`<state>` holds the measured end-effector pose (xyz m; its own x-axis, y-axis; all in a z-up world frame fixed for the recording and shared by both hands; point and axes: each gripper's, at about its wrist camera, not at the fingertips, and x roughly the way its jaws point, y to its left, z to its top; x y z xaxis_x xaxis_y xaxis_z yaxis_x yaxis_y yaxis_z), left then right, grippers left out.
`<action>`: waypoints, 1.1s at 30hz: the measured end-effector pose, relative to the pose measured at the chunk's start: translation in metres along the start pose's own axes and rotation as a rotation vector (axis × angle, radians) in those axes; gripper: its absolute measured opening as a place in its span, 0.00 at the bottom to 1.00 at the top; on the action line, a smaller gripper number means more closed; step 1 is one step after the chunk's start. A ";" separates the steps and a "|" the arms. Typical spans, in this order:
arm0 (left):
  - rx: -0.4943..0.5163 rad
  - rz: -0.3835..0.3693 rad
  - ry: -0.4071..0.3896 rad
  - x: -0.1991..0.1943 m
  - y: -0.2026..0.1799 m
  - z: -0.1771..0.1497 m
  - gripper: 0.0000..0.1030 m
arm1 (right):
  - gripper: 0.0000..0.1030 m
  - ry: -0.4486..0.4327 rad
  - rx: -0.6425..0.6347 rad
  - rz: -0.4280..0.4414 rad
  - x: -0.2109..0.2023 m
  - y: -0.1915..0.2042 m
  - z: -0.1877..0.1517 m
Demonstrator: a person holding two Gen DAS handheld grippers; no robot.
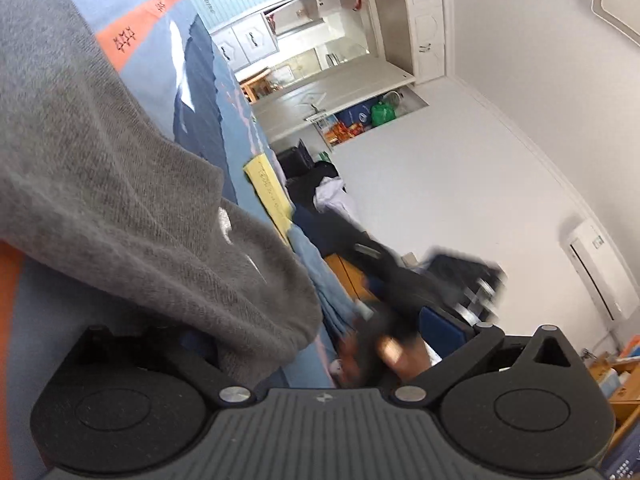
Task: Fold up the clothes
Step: 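Grasp the grey sweater corner with the right gripper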
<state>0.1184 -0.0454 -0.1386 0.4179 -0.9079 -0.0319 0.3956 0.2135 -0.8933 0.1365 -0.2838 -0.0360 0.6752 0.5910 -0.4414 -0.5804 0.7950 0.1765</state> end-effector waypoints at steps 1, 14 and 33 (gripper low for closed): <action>-0.005 -0.014 0.012 -0.002 0.000 0.003 0.99 | 0.98 0.054 -0.049 -0.018 0.014 0.002 0.007; -0.057 -0.069 0.193 -0.031 0.009 0.010 0.99 | 0.47 0.279 -0.235 0.011 0.076 -0.002 0.017; -0.058 -0.046 0.089 -0.052 0.019 0.007 0.99 | 0.09 0.422 -0.275 0.055 0.081 0.002 0.028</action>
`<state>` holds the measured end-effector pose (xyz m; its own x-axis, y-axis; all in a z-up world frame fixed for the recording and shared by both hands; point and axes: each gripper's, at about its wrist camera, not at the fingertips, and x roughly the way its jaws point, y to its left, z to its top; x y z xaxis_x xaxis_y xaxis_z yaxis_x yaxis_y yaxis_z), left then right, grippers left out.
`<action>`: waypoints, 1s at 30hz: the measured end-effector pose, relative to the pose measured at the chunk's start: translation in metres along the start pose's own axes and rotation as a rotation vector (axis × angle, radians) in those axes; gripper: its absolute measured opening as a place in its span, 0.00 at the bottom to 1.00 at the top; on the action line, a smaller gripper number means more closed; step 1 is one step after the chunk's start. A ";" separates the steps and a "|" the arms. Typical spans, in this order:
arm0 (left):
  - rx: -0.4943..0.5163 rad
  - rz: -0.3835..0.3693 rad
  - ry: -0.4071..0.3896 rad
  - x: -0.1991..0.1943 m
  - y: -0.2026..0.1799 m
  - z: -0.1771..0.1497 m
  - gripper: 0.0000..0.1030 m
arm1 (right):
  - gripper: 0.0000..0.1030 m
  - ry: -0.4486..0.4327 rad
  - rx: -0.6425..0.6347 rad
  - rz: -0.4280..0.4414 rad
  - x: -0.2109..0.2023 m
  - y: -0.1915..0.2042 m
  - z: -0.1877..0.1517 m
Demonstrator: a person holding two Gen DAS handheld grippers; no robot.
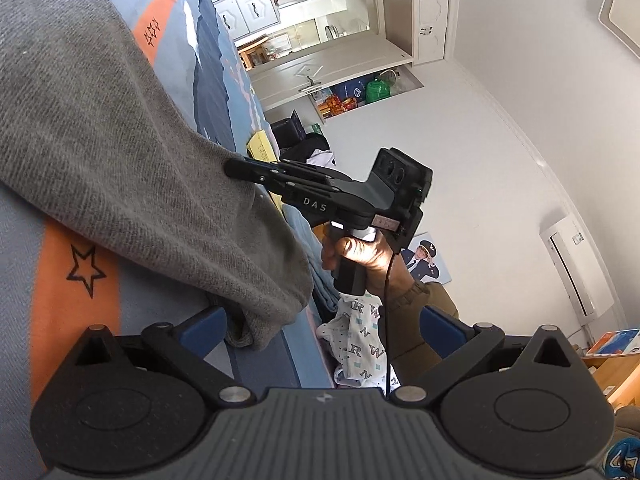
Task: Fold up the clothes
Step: 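Grasp the grey sweater corner with the right gripper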
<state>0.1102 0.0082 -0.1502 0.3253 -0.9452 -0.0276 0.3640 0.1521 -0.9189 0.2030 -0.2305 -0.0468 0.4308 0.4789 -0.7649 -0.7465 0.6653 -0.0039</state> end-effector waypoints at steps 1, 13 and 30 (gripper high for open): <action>-0.002 -0.003 -0.003 0.000 0.001 0.000 0.99 | 0.09 -0.002 -0.024 -0.023 0.000 0.005 0.001; -0.012 -0.023 -0.023 -0.001 0.005 0.004 0.99 | 0.19 -0.091 0.156 -0.281 0.035 0.000 -0.013; 0.153 0.360 -0.387 -0.129 -0.053 0.031 0.99 | 0.61 -0.168 0.027 -0.002 0.075 0.054 0.064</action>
<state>0.0762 0.1309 -0.0861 0.7395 -0.6548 -0.1562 0.2837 0.5135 -0.8098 0.2273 -0.1221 -0.0630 0.5123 0.5651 -0.6467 -0.7329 0.6802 0.0138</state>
